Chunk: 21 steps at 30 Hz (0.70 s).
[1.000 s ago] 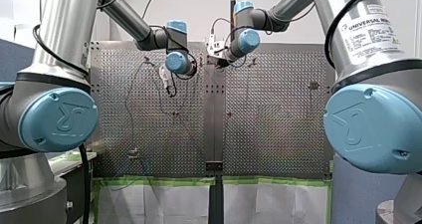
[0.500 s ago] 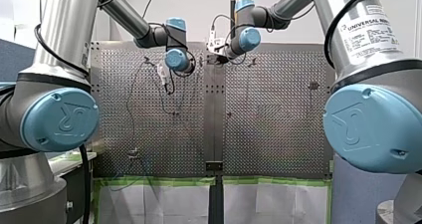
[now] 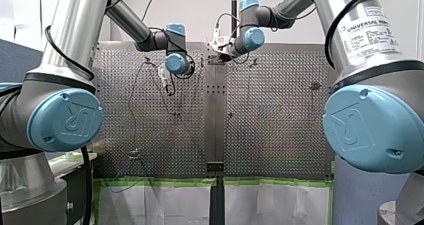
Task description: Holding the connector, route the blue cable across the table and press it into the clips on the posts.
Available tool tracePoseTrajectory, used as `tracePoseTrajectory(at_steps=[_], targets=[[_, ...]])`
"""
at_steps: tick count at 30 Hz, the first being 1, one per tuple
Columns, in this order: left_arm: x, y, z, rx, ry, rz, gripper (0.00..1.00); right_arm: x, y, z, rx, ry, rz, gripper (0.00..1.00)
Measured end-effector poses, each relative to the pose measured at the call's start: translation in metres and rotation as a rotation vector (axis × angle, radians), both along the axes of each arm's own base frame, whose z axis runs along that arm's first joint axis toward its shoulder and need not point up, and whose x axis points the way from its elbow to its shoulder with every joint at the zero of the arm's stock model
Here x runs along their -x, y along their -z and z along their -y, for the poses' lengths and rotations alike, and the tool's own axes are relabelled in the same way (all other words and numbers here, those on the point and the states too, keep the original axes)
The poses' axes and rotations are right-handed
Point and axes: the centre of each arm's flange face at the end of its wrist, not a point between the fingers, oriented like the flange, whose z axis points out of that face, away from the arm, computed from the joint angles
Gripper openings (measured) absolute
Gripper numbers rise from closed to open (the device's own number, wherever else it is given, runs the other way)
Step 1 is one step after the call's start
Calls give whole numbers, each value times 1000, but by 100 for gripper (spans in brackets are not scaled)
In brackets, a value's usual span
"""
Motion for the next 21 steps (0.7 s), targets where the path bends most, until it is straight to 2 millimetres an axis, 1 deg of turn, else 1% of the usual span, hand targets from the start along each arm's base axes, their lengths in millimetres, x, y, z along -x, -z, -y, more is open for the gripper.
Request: tracePoseTrajectory(at_steps=[7,16,21], targets=[[-14,-9,-12,6,-23,23,0,6,2,10,-2,0,7,0],[-24,-16,-16,10,21,44,0,10,3,19,7,-7,14,0],[-40,-12,-18,3,34,22,0,11,5,28,7,-10,23,0]])
